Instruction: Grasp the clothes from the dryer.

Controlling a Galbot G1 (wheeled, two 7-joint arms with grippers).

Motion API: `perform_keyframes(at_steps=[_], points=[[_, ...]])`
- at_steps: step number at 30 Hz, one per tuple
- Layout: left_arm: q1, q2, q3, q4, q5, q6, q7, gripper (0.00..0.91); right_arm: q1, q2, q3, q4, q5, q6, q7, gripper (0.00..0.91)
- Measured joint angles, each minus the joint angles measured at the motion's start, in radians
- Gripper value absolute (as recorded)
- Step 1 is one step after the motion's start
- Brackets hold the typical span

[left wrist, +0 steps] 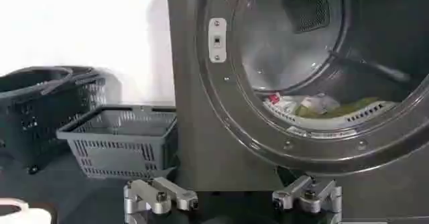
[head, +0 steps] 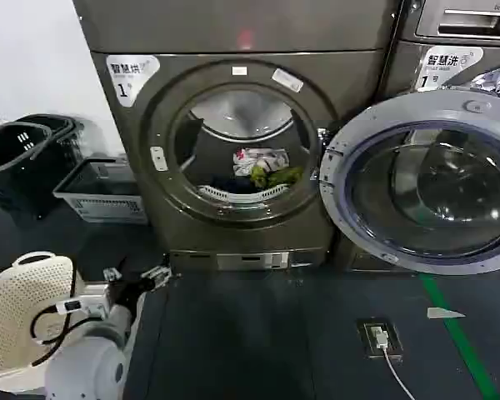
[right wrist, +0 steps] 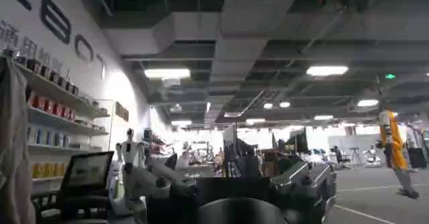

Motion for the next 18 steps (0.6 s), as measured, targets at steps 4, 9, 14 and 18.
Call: perform_keyframes(at_steps=[4,9,14,18], points=[[-0.001,0.000,0.000,0.001,0.005,0.000,0.000,0.907,0.002,-0.001,-0.009,-0.007,0.006,0.029,0.014,0.907],[-0.001,0.001,0.003,0.002,0.006,0.000,0.001,0.907,0.002,-0.003,-0.019,-0.014,0.009,0.052,0.026,0.907],[-0.003,0.002,0.005,0.002,0.006,0.000,0.000,0.907,0.002,-0.002,-0.024,-0.014,0.011,0.061,0.033,0.907],[-0.006,0.005,0.005,0.002,0.006,0.000,-0.001,0.907,0.000,-0.002,-0.025,-0.017,0.013,0.066,0.039,0.907]])
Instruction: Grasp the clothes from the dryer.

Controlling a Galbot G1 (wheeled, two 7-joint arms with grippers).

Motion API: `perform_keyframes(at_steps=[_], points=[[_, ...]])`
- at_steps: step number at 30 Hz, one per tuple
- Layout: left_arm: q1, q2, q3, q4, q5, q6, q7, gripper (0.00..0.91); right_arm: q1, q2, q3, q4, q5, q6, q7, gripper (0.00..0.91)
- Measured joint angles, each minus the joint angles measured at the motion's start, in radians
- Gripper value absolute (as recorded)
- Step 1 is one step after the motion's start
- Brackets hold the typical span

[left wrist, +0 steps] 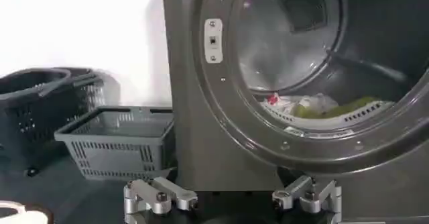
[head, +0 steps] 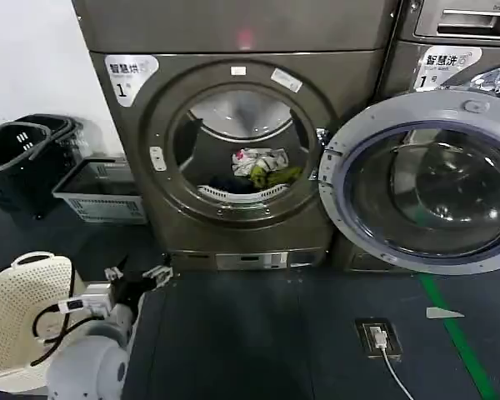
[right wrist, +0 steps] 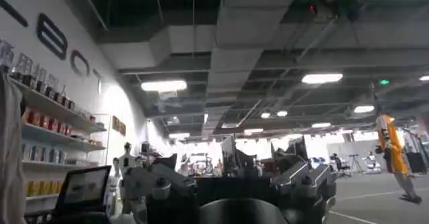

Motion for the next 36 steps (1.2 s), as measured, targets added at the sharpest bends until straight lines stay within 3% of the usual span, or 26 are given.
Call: perform_keyframes(at_steps=[36], points=[[-0.001,-0.004,0.025,-0.005,0.036,0.000,0.020,0.907,0.009,0.020,-0.010,-0.011,0.012,0.059,0.037,0.907]])
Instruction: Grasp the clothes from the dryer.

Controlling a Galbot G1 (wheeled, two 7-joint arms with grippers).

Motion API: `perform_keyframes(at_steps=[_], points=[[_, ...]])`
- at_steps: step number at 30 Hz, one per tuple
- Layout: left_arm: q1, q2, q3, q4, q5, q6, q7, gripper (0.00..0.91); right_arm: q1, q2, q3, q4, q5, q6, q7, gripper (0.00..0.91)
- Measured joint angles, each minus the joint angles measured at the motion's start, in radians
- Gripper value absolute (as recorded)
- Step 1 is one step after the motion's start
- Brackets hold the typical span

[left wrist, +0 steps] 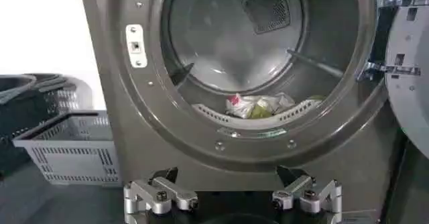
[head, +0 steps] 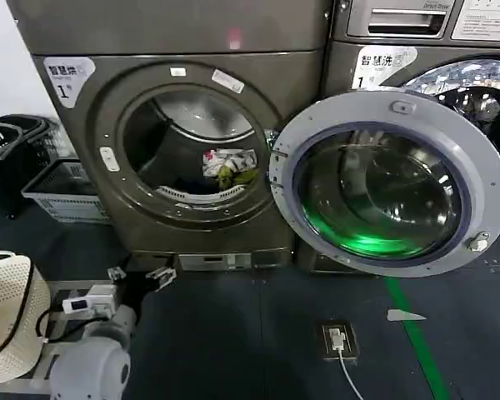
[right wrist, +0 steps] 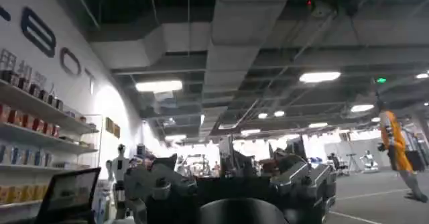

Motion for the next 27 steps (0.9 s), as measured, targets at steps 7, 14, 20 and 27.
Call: perform_keyframes(at_steps=[7,14,20,27], points=[[-0.011,0.008,0.019,0.017,0.023,0.000,0.006,0.907,-0.004,0.005,0.007,0.009,0.005,0.007,0.001,0.907],[-0.021,0.004,0.039,0.033,0.029,0.000,-0.003,0.907,-0.009,0.003,0.014,0.011,0.009,0.009,0.001,0.907],[-0.021,0.004,0.046,0.048,0.052,0.000,-0.016,0.907,-0.008,0.005,0.013,0.021,0.019,0.011,0.002,0.907],[-0.026,0.000,0.053,0.042,0.033,0.000,-0.032,0.907,-0.011,0.008,0.015,0.019,0.023,0.012,0.003,0.907]])
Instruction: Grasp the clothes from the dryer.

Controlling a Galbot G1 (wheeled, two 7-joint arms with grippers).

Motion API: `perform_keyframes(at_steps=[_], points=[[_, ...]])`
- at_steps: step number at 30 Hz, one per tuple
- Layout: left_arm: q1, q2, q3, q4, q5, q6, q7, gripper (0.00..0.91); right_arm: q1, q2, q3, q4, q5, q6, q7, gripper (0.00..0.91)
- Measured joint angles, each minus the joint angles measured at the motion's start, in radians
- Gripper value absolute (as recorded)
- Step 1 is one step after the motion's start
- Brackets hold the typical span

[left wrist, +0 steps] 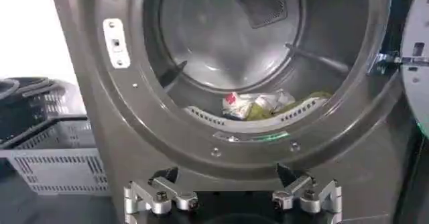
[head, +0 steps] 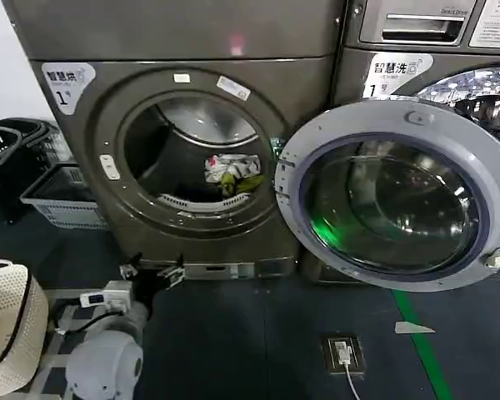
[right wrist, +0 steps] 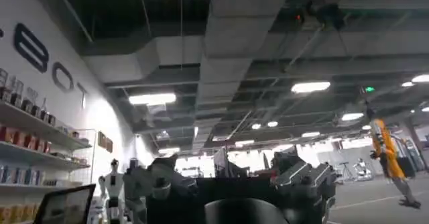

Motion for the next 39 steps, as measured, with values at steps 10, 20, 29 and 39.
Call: perform_keyframes(at_steps=[10,20,29,39], points=[[-0.002,0.001,-0.005,0.006,-0.043,0.000,-0.037,0.907,-0.008,0.000,0.005,0.005,0.010,0.000,0.002,0.907],[-0.010,0.001,-0.005,-0.008,-0.131,0.000,-0.061,0.907,0.001,0.000,-0.007,0.018,0.010,-0.003,0.003,0.907],[-0.014,0.003,0.002,-0.010,-0.132,0.000,-0.069,0.907,0.006,-0.004,-0.008,0.016,0.010,-0.006,0.004,0.907],[-0.014,-0.002,0.005,-0.007,-0.092,0.000,-0.036,0.907,0.004,-0.004,-0.009,0.012,0.010,-0.006,0.004,0.907]])
